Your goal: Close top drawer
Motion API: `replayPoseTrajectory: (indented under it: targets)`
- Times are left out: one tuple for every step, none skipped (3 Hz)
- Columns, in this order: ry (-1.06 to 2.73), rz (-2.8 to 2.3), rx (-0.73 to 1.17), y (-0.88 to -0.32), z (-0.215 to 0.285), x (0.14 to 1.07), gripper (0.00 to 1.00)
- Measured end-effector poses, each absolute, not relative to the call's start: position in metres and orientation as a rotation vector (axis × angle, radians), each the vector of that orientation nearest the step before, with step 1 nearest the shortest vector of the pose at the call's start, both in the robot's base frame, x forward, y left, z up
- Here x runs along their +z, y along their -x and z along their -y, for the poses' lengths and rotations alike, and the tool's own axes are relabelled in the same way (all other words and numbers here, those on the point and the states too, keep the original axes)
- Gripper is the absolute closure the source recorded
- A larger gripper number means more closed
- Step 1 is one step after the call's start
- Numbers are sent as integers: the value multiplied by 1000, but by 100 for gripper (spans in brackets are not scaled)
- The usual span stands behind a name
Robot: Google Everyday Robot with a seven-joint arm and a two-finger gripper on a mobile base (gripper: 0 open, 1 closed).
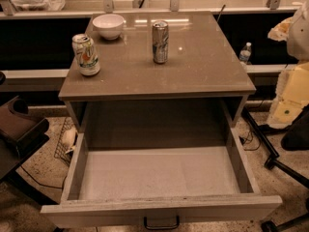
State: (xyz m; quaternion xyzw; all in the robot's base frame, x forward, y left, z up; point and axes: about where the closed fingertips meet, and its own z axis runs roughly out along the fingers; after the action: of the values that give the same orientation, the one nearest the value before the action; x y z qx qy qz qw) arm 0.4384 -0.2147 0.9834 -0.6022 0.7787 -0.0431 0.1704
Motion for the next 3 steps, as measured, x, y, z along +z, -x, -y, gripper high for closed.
replayPoseTrajectory:
  targets:
    - [1711, -2212, -123, -438, 215, 983, 0]
    - [1676, -2198, -71, -427, 224, 960, 0]
    - [1638, -2173, -6, -407, 235, 926, 15]
